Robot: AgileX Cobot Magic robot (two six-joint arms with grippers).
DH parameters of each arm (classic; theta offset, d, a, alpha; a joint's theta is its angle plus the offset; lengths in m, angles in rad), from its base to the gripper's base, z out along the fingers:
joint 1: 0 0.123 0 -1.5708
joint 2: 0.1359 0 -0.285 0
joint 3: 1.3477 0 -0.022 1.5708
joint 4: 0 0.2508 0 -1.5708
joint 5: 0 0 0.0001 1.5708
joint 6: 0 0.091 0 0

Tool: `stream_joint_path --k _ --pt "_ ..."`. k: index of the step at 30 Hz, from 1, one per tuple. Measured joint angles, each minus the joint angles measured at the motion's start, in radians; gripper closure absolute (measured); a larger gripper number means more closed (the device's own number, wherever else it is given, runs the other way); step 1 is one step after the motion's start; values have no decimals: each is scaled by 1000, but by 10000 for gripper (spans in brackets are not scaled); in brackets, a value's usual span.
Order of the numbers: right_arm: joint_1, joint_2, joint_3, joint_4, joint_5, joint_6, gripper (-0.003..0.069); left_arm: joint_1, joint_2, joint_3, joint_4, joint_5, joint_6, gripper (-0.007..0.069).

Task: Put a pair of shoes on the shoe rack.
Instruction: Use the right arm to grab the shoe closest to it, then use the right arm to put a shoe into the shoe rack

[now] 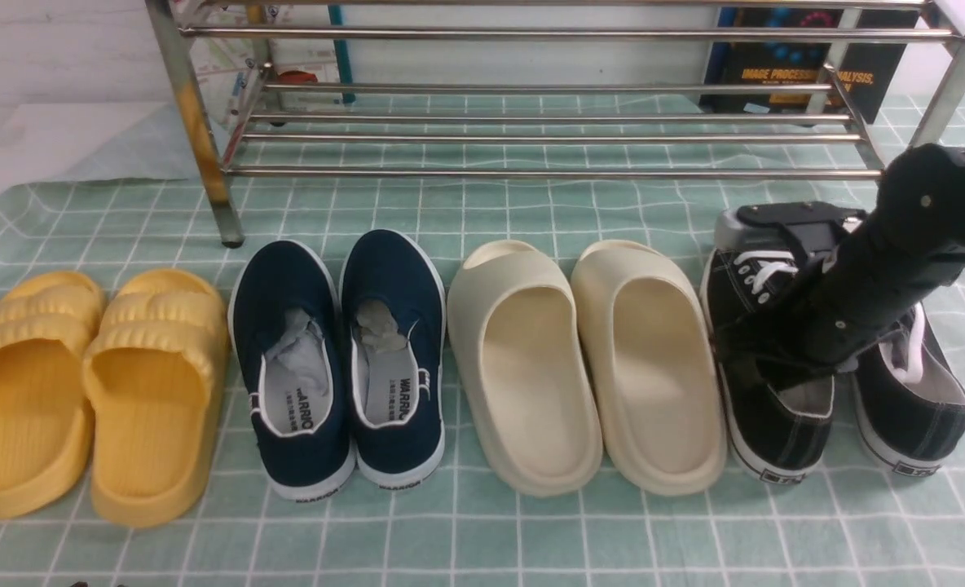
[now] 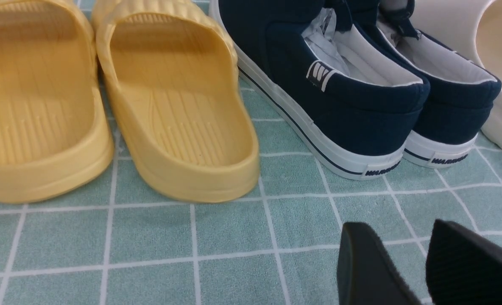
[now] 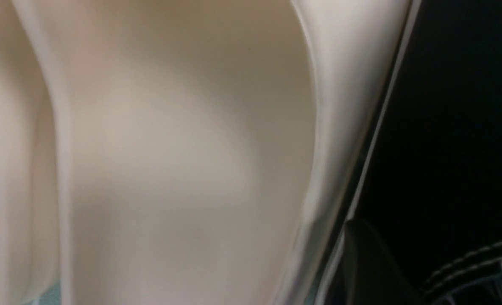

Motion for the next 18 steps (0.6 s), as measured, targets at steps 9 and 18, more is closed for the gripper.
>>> stream_joint_path --k 9,18 --pt "2 -78 4 -31 8 3 643 0 0 0 0 0 0 386" --pt "0 -241 -98 -39 167 3 641 0 0 0 0 0 0 386"
